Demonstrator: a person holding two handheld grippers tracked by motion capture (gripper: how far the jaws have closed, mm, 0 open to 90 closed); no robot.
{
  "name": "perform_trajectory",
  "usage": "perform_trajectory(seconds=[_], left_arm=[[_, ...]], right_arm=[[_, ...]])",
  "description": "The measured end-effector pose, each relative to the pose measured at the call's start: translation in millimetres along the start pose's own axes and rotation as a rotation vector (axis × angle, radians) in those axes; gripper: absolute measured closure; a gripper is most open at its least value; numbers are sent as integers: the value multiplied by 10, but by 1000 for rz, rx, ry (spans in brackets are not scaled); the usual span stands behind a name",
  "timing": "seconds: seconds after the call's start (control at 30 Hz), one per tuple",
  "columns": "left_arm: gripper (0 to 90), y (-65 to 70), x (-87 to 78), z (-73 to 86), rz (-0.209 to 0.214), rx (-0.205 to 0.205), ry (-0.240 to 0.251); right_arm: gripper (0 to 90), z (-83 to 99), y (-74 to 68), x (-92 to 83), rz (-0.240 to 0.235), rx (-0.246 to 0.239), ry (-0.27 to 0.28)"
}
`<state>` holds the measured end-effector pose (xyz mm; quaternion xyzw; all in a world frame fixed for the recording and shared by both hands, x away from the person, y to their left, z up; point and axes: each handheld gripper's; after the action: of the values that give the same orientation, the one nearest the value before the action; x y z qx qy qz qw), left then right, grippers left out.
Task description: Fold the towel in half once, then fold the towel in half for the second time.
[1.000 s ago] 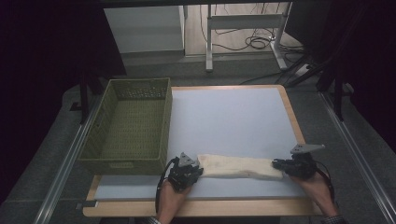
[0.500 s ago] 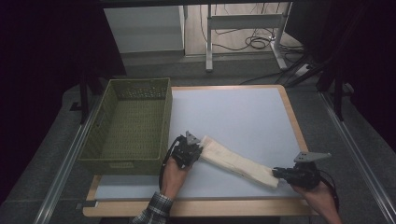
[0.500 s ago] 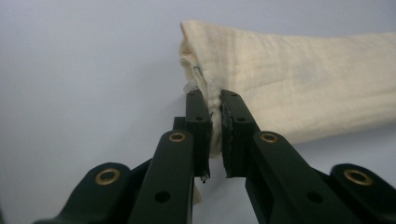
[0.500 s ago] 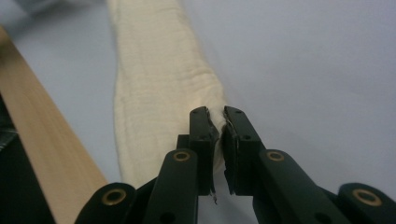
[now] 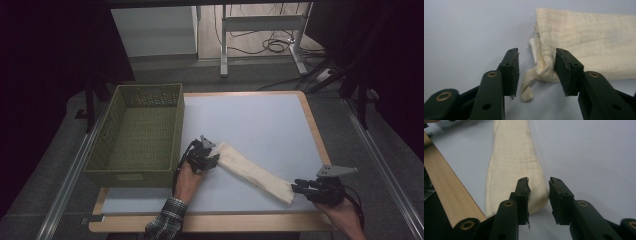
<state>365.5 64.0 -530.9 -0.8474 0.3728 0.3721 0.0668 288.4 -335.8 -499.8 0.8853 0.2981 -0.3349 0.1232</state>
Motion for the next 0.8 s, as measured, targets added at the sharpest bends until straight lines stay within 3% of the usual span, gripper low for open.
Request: perform_trajectory(seconds=[0.13, 0.33, 0.47, 0.53, 0.57, 0.8], left_arm=[[481, -45, 7, 57, 19, -40, 32], [484, -53, 34, 68, 40, -89, 49], [559, -76, 28, 61, 87, -129, 48], [661, -71, 26, 49, 127, -141, 42], [754, -67, 29, 44, 146, -150, 42], [824, -60, 31, 1, 122, -135, 56]], right_arm=[[633, -27, 7, 96, -13, -31, -35], [625, 38, -28, 227, -24, -84, -81], [756, 48, -30, 214, -51, -66, -97], [798, 51, -30, 214, -75, -48, -107], [808, 47, -32, 212, -79, -44, -112], [822, 20, -67, 177, -117, -43, -131]])
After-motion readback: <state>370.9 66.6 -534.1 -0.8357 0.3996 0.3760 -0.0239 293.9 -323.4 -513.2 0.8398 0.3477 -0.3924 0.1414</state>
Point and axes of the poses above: each handheld gripper's, and its own axes: x roughly forward along the jaws, z roughly out of its underside, y roughly to its right, and after that the axes turned 14 degrees about z, right-handed
